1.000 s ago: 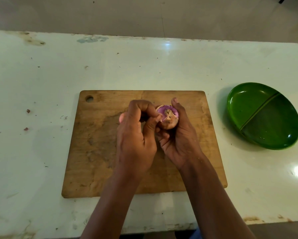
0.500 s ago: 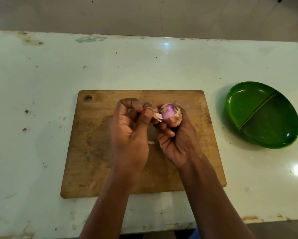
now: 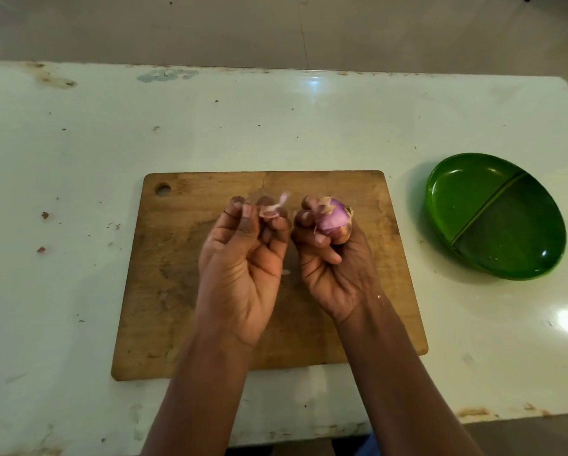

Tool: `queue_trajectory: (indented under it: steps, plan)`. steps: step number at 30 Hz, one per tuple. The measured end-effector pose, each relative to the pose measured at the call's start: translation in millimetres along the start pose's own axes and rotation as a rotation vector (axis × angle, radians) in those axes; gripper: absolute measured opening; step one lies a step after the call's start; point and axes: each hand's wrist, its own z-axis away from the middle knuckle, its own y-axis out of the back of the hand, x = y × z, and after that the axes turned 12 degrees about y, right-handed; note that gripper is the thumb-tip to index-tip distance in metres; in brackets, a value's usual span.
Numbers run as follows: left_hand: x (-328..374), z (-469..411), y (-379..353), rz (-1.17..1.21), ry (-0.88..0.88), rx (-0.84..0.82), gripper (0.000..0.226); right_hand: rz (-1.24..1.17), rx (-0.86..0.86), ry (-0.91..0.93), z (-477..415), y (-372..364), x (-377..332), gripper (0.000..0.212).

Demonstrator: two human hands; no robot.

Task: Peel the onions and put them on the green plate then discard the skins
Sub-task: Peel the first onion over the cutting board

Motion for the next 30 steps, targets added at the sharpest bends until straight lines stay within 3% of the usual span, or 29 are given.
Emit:
queue_trajectory:
  steps: [3,7,10,14,18,30]
  plan:
    - [11.0,2.0,-2.7,-0.149,-0.117,0.111,0.007,-0.02,0.007,-0.01,-0.5,4.7,-3.9,0.044]
    - [16.1,4.5,-1.7,-0.882,-0.406,0.375,0.016,0.114,0.019,0.012,0.2,-0.8,-0.6,0.041]
    - [11.0,5.5,-2.7,-1.247,-0.572,0.379,0.025,0.125,0.014,0.002,-1.5,0.7,0.7,0.047]
    - [4.1,7.1,-7.0,-1.363,-0.618,0.284,0.02,0.134,-0.02,0.008,-3.7,4.2,0.9,0.053]
    - [1.9,7.2,-9.3,-1.471,-0.647,0.225,0.027,0.245,-0.038,0.042,-5.1,8.2,3.1,0.044]
    - [7.5,6.7,-7.1,-1.485,-0.616,0.254,0.027,0.284,-0.151,0.109,-8.2,12.3,5.4,0.06]
